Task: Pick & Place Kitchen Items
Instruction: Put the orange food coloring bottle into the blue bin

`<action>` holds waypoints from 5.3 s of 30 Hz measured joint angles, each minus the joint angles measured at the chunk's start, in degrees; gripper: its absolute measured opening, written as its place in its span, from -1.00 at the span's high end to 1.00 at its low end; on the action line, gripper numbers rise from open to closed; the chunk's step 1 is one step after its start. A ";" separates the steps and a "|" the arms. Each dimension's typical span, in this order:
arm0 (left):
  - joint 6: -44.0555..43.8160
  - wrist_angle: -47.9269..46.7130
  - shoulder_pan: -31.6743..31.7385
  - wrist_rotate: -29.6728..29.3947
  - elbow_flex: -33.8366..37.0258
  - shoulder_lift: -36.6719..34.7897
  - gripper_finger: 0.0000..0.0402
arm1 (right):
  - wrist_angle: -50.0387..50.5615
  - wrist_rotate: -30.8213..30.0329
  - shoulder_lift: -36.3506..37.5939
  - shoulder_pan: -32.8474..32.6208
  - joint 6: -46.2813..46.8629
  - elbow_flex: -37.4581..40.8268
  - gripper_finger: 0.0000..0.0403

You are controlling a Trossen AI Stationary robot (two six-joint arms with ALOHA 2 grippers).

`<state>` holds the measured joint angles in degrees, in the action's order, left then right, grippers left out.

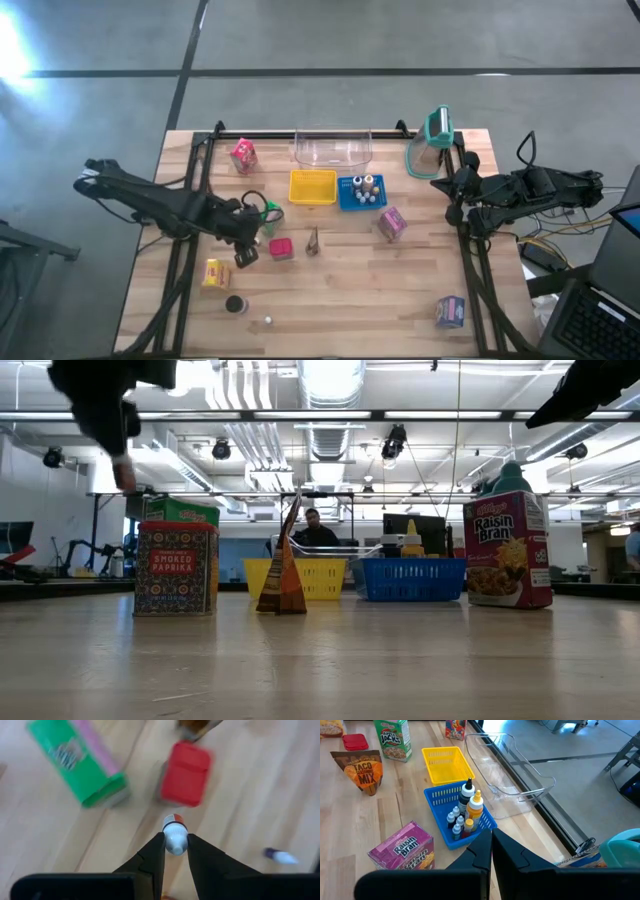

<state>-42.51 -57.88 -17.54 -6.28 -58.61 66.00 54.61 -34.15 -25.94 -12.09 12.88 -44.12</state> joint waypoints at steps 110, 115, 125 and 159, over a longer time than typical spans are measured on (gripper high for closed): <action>33.17 13.89 4.37 5.70 -35.95 53.07 0.32 | 0.00 0.00 -0.02 -0.01 0.00 -0.01 0.96; 33.79 9.81 4.37 5.68 -38.27 52.16 0.31 | 0.00 -0.02 -0.01 -0.01 0.00 -0.02 0.96; 33.62 4.91 4.08 3.56 -40.98 43.36 0.32 | 0.01 -0.01 -0.02 -0.01 0.00 -0.02 0.96; 21.68 43.66 -9.68 -31.43 14.89 -8.00 0.33 | -36.95 14.65 -30.91 -0.05 -4.29 -6.61 0.82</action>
<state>-20.83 -14.21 -27.22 -37.72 -43.71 57.99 17.67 -19.50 -56.84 -12.14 8.60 -50.72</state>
